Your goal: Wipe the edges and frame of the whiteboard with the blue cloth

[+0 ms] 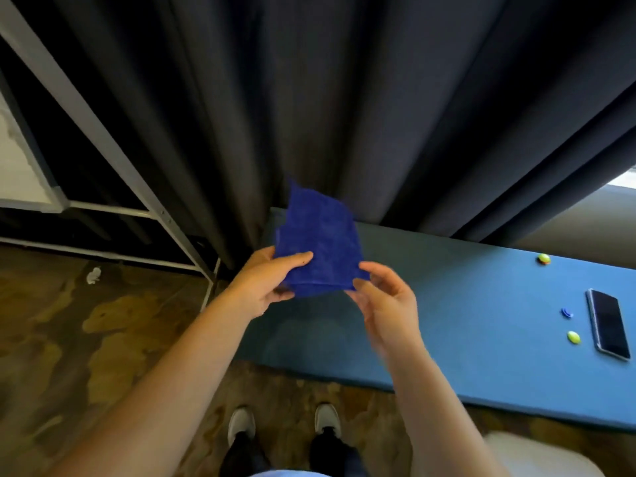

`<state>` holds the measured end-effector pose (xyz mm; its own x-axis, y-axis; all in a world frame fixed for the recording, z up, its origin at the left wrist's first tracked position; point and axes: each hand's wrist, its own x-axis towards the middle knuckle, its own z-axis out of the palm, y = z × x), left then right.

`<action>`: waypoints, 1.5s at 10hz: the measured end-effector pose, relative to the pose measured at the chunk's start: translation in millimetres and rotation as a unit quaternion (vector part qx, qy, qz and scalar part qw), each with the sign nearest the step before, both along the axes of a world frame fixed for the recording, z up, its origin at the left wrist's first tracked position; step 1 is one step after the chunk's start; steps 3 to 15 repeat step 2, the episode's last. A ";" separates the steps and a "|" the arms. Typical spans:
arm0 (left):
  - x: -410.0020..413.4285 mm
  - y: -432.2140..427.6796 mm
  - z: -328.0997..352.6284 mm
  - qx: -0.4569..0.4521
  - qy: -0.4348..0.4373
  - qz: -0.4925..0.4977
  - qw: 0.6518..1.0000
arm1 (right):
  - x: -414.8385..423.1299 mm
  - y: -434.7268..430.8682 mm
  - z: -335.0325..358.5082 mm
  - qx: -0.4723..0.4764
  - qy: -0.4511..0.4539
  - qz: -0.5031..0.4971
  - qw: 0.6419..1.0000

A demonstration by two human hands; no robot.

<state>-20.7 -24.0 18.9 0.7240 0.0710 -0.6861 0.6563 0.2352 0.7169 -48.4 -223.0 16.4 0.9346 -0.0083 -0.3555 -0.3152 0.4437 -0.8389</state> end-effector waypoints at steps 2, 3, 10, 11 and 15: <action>-88.7 25.4 -123.7 0.253 0.285 -0.187 0.905 | -93.0 1.3 -130.6 -0.407 0.300 0.154 0.849; -88.7 25.4 -123.7 0.253 0.285 -0.187 0.905 | -93.0 1.3 -130.6 -0.407 0.300 0.154 0.849; -88.7 25.4 -123.7 0.253 0.285 -0.187 0.905 | -93.0 1.3 -130.6 -0.407 0.300 0.154 0.849; -88.7 25.4 -123.7 0.253 0.285 -0.187 0.905 | -93.0 1.3 -130.6 -0.407 0.300 0.154 0.849; -88.7 25.4 -123.7 0.253 0.285 -0.187 0.905 | -93.0 1.3 -130.6 -0.407 0.300 0.154 0.849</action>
